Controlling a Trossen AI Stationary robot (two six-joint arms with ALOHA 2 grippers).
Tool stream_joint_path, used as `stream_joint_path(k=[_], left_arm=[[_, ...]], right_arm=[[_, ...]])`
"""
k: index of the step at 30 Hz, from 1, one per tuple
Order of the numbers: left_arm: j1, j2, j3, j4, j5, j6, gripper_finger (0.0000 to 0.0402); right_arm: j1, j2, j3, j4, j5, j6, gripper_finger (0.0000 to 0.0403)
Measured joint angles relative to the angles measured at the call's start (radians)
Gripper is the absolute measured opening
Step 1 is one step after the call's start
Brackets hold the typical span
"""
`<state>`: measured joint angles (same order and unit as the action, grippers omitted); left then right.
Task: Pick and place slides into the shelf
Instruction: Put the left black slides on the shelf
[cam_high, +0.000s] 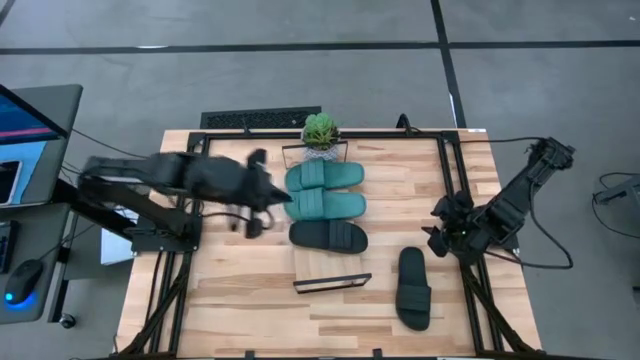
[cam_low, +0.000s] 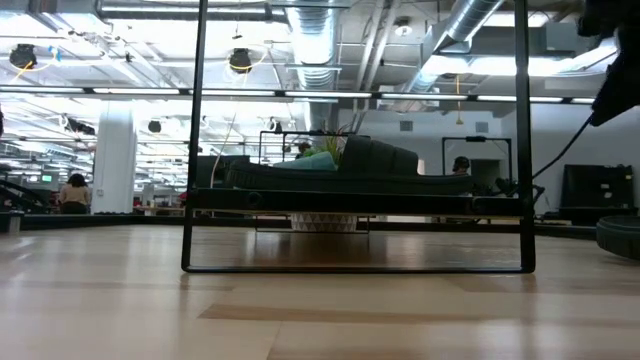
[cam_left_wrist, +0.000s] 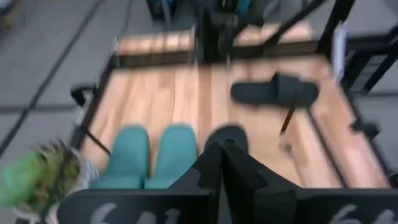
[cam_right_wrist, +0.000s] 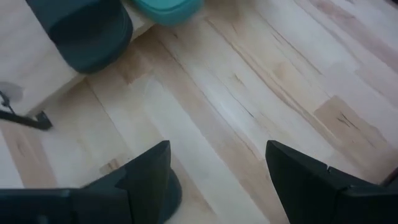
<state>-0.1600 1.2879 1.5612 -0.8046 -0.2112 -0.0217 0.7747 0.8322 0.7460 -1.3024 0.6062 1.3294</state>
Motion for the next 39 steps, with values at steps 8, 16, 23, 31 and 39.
stream_joint_path(k=[8, 16, 23, 31, 39], left_arm=[[-0.007, -0.214, -0.111, 0.089, 0.046, 0.029, 0.0], [-0.033, -0.484, -0.544, 0.371, 0.047, -0.091, 0.0], [-0.094, -0.67, -0.868, 0.659, -0.003, -0.214, 0.0], [-0.225, -0.778, -1.148, 0.932, -0.17, -0.327, 0.0], [-0.378, -0.827, -1.28, 1.06, -0.388, -0.345, 0.0]], right_arm=[[-0.126, 0.0, 0.0, 0.136, 0.024, -0.028, 0.0256], [-0.24, 0.0, 0.0, 0.241, 0.023, -0.046, 0.0256], [-0.296, 0.059, 0.0, 0.445, -0.029, -0.256, 0.0256], [-0.323, 0.216, 0.0, 0.641, -0.055, -0.497, 0.0256], [-0.321, 0.357, 0.0, 0.749, -0.091, -0.511, 0.0256]])
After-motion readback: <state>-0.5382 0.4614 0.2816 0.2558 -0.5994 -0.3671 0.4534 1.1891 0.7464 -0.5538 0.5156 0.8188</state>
